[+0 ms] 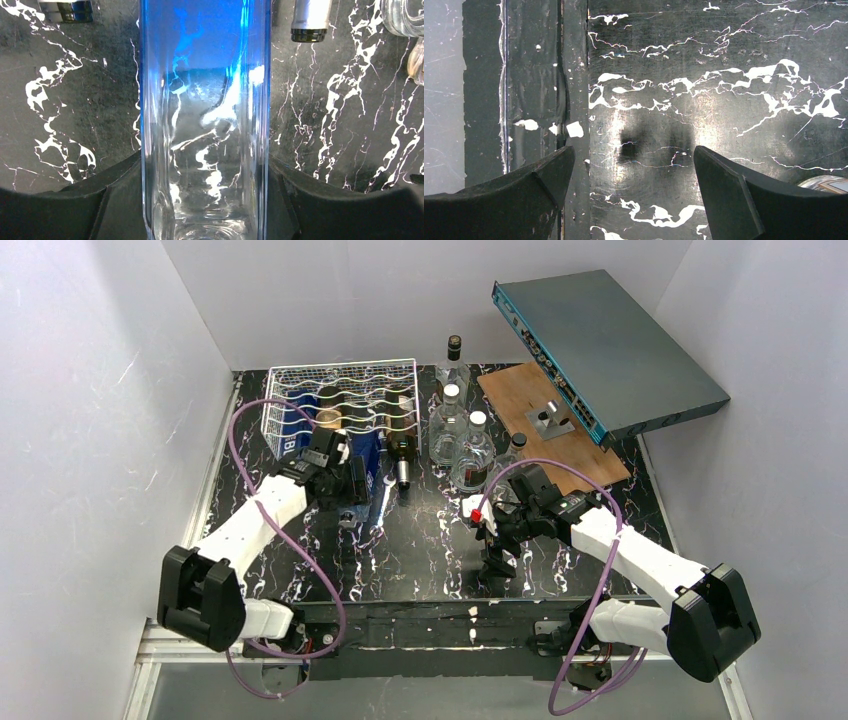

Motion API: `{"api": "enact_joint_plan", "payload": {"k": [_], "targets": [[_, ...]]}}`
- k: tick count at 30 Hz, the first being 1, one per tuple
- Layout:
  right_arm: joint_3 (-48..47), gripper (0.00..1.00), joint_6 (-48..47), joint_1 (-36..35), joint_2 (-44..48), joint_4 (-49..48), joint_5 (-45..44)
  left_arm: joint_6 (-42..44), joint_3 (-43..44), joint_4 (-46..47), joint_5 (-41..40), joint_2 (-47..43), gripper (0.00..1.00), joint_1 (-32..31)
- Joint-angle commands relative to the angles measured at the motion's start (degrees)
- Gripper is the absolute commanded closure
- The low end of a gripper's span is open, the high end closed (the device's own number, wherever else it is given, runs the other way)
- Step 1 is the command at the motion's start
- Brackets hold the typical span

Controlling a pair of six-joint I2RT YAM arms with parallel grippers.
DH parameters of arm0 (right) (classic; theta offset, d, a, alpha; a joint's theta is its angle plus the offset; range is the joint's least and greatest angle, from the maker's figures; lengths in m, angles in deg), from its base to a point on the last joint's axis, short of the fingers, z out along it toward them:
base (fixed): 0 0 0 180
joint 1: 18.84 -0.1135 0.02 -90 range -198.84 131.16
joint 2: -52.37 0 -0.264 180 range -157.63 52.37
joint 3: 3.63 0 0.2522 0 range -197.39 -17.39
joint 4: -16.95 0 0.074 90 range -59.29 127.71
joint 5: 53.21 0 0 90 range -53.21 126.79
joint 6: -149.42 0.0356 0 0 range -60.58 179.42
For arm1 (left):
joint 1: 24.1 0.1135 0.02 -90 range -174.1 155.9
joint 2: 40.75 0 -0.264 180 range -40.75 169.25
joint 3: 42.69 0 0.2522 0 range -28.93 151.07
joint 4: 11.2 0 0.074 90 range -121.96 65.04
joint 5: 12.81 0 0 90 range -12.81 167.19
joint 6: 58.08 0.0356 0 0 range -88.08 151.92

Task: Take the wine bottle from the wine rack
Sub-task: Pick up the wine bottle from the wine rack, then place the wine bottle at the center of the board.

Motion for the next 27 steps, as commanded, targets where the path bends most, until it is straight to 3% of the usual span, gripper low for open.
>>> {"api": "enact_joint_plan", "payload": {"k": [1, 17, 27], "targets": [[0.31, 0.02, -0.99, 0.37, 0.1, 0.14, 1.76, -0.71, -1.07, 0.67, 2.9, -5.93, 1.0, -0.44], [0.4, 0.02, -1.11, 0.41, -0.33, 0.23, 1.96, -5.67, -9.35, -1.05, 4.27, -15.48, 1.0, -0.49], [0.62, 0.02, -2.27, 0.46, 0.22, 1.06, 3.23, -9.68, -9.44, -8.65, 7.49, -22.39, 1.0, -0.42]]}}
